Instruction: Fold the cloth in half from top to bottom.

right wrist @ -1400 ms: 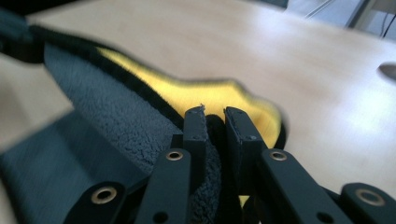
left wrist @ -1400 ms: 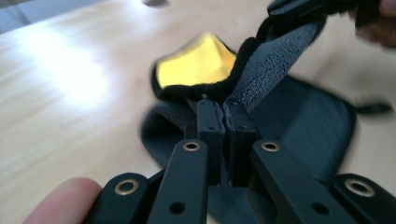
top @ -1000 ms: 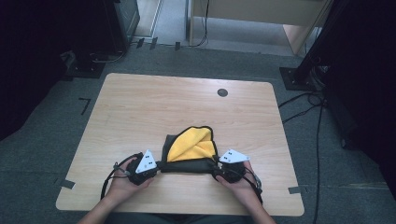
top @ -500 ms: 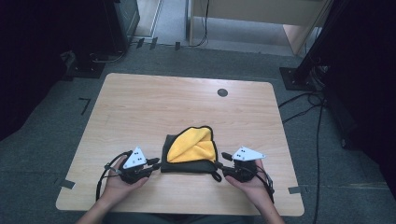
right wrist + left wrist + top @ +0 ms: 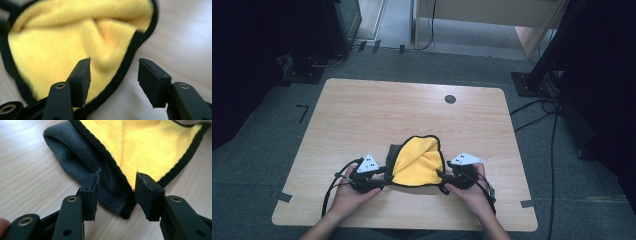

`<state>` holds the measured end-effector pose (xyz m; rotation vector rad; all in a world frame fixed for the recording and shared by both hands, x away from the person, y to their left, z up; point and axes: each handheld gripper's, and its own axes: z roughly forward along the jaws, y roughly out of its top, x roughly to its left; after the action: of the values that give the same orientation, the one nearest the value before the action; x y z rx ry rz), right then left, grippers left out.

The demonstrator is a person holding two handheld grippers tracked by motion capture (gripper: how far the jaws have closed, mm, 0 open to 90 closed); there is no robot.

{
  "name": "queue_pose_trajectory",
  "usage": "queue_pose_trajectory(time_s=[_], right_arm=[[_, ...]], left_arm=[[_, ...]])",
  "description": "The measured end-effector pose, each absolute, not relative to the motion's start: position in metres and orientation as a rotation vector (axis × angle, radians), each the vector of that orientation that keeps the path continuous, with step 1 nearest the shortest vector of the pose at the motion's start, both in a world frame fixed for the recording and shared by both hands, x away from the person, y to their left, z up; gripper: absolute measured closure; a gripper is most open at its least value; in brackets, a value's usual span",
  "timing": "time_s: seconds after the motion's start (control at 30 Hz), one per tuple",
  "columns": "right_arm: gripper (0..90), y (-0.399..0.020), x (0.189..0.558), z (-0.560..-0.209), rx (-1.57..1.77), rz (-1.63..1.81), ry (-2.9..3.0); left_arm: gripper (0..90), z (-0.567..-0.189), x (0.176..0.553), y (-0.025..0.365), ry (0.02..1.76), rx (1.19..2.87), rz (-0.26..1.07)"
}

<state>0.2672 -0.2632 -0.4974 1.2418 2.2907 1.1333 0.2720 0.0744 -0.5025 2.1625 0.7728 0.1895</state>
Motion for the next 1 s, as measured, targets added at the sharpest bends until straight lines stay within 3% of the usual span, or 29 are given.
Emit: queue_pose_trajectory(time_s=[0.27, 0.5, 0.57, 0.7, 1.0], right_arm=[[50.7, -0.237, 0.339, -0.471, 1.344, 1.201, 2.183], [49.5, -0.204, 0.399, -0.485, 1.377, 1.041, 2.3], [57.3, -0.204, 0.402, -0.491, 1.386, 1.016, 2.343], [87.5, -0.211, 0.391, -0.493, 1.346, 1.042, 2.411], [88.3, -0.223, 0.345, -0.472, 1.116, 1.177, 2.422]], left_arm=[[56.1, -0.508, 0.267, 0.072, 0.731, 2.19, 0.235], [56.4, -0.511, 0.265, 0.074, 0.738, 2.175, 0.23], [56.5, -0.512, 0.264, 0.075, 0.739, 2.172, 0.229], [56.6, -0.512, 0.264, 0.075, 0.742, 2.166, 0.229], [57.8, -0.513, 0.264, 0.076, 0.743, 2.161, 0.219]])
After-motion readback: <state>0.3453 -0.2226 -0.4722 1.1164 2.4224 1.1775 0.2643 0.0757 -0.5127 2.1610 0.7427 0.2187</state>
